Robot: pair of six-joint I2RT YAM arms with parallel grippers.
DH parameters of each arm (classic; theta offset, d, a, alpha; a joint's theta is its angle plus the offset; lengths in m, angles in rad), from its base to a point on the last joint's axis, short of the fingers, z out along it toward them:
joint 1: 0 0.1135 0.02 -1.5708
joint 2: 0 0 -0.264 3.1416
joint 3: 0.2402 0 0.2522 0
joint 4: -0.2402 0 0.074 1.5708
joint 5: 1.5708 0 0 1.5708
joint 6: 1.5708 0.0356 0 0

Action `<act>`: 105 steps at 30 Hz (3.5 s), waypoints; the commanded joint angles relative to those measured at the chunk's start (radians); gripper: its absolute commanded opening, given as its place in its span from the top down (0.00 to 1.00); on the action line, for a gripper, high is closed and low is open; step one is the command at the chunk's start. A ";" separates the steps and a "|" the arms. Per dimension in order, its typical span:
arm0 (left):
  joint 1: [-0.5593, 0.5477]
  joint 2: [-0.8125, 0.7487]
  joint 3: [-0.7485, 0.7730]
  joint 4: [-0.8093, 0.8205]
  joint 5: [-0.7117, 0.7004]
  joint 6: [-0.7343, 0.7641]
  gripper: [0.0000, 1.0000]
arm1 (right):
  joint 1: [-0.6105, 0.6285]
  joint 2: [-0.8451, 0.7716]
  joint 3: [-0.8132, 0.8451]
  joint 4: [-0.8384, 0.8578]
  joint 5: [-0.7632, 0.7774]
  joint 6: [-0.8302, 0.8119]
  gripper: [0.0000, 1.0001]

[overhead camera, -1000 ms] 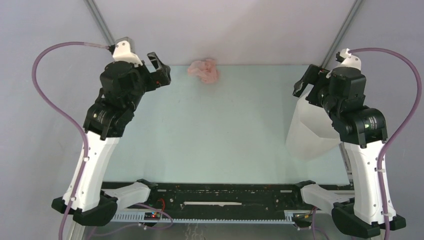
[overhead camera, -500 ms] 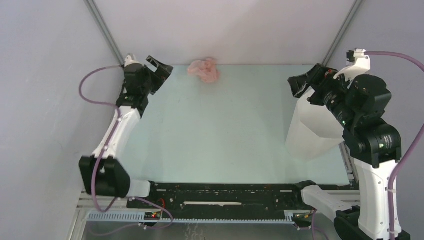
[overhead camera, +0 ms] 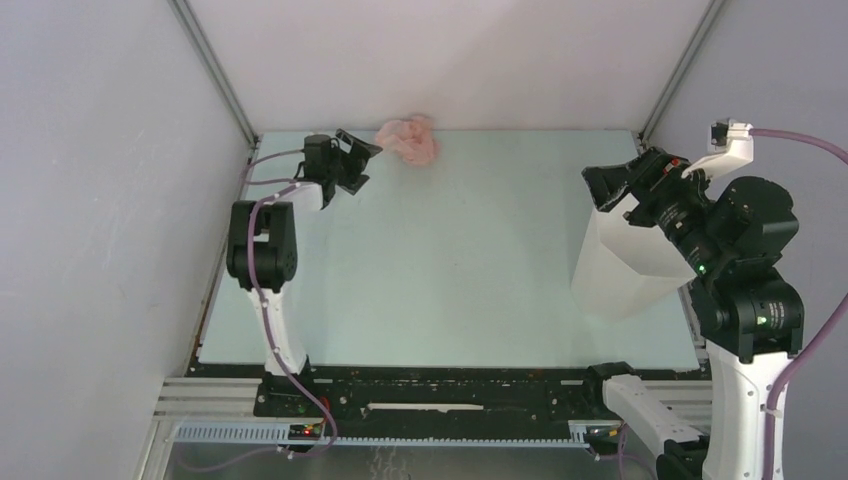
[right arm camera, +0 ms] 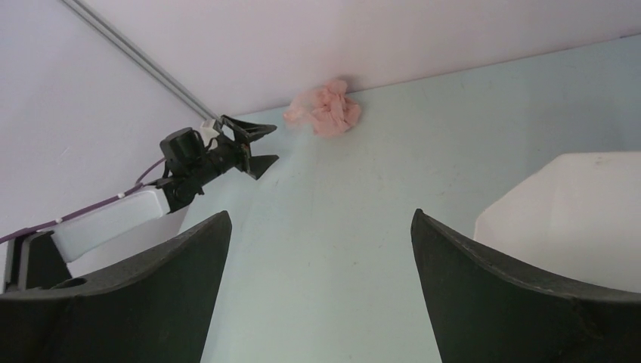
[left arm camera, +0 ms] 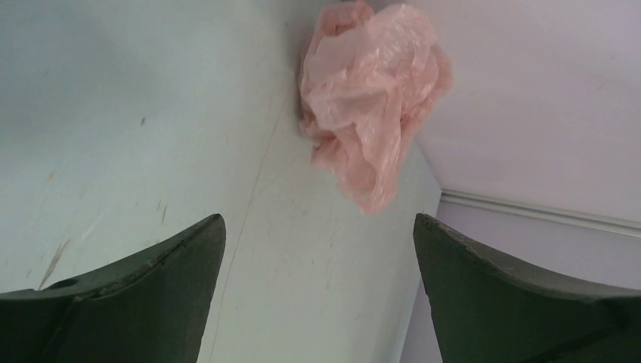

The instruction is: Put the trash bags into the trash bin

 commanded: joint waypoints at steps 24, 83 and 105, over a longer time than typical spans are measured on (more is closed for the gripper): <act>-0.022 0.442 0.696 -0.162 -0.005 -0.111 0.12 | -0.074 0.117 0.049 0.062 -0.064 0.003 0.07; -0.683 -0.768 -0.404 -0.528 -0.132 0.316 1.00 | 0.263 0.034 -0.242 -0.112 -0.336 0.047 0.00; -0.727 -1.252 -0.355 -0.965 -0.423 0.470 0.00 | 0.676 0.316 -0.312 -0.026 0.109 0.475 0.06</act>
